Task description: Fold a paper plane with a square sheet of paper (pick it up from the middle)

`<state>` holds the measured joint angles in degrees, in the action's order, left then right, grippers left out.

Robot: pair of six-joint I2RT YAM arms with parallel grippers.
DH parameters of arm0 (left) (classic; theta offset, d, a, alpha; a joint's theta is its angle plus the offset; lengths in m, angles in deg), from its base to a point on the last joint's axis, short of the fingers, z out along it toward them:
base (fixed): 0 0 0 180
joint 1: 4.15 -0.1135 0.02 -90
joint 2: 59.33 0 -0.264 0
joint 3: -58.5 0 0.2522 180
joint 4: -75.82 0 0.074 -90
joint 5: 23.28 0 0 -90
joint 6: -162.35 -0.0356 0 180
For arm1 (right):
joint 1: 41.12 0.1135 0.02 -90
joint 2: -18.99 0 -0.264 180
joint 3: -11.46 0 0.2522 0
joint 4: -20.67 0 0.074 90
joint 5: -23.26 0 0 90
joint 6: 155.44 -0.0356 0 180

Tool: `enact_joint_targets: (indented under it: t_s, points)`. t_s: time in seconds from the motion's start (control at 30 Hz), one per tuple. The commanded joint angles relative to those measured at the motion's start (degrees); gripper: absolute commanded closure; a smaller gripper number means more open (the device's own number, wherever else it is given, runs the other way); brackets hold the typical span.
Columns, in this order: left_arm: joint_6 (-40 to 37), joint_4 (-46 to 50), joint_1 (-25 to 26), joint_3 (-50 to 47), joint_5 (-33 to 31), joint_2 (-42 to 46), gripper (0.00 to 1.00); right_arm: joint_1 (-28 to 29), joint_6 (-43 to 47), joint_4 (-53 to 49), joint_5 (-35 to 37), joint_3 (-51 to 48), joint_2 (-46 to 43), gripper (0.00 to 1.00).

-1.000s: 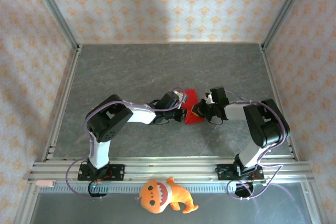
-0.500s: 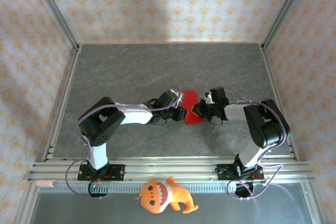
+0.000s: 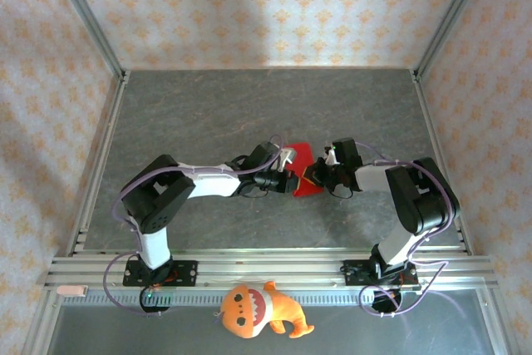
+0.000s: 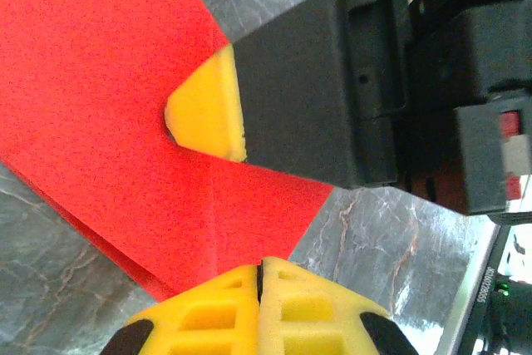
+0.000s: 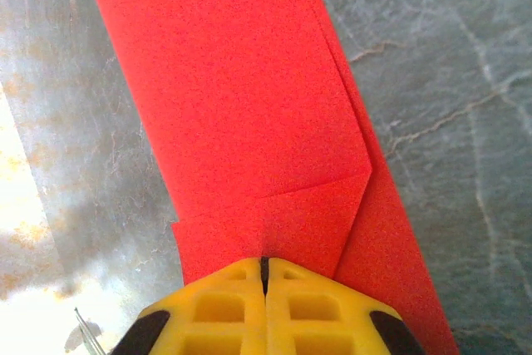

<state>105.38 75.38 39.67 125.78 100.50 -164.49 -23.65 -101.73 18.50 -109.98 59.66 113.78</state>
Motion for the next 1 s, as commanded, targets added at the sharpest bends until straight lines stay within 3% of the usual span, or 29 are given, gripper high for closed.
enact_joint_targets:
  t_s: [0.0, 0.97]
  points:
    - [1.68, -3.48, -0.14, 1.63, 4.65, -1.32, 0.94, 0.10, 1.38, -7.37, 7.72, -2.90, 2.43, 1.00]
    - [1.83, -4.36, 0.69, -2.14, 4.35, -3.87, 0.94, 0.06, 2.07, -6.94, 6.67, -3.87, 2.16, 1.00]
